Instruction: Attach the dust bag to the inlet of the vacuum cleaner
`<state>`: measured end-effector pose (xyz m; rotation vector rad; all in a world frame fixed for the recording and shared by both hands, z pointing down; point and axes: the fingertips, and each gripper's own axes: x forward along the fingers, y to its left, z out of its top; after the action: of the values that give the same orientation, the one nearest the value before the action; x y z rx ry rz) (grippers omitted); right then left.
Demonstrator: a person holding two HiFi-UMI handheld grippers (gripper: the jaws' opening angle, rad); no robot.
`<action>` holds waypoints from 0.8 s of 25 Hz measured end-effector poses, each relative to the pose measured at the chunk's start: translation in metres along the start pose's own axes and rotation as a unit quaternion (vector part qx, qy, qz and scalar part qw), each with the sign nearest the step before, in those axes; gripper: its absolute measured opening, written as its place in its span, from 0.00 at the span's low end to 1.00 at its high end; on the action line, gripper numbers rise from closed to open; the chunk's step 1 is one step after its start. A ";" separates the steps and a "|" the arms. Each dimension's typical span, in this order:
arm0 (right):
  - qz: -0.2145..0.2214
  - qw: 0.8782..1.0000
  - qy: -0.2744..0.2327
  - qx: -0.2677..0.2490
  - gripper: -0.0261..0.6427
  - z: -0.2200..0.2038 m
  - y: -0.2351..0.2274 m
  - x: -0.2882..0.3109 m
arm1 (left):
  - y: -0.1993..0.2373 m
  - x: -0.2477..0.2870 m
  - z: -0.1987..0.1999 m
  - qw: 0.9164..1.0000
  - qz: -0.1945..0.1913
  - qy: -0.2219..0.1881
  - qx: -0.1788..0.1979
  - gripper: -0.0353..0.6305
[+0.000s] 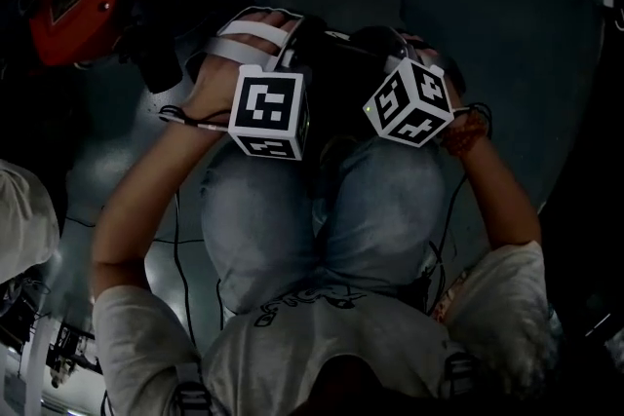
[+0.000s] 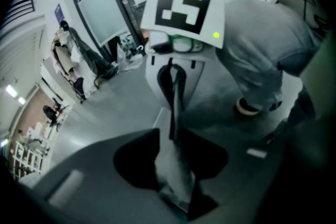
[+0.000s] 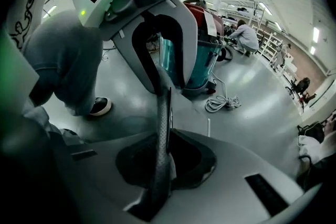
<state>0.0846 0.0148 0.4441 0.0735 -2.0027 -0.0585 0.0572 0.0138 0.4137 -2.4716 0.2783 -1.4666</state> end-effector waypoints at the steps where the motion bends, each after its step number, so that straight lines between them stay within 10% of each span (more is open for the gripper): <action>1: 0.002 1.000 0.000 -0.005 0.09 0.005 0.001 -0.005 | -0.003 -0.006 0.001 1.000 -0.004 0.003 -0.004 0.24; 16: 0.044 0.997 -0.036 -0.058 0.09 0.103 0.025 -0.048 | -0.020 -0.097 -0.021 0.994 -0.033 0.091 -0.045 0.32; 20: 0.066 0.992 -0.037 -0.096 0.09 0.126 0.043 -0.054 | -0.027 -0.120 -0.036 0.993 -0.011 0.093 -0.067 0.19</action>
<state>-0.0082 0.0627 0.3451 -0.1878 -2.0608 -0.1703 -0.0299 0.0696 0.3390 -2.4483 0.3970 -1.7436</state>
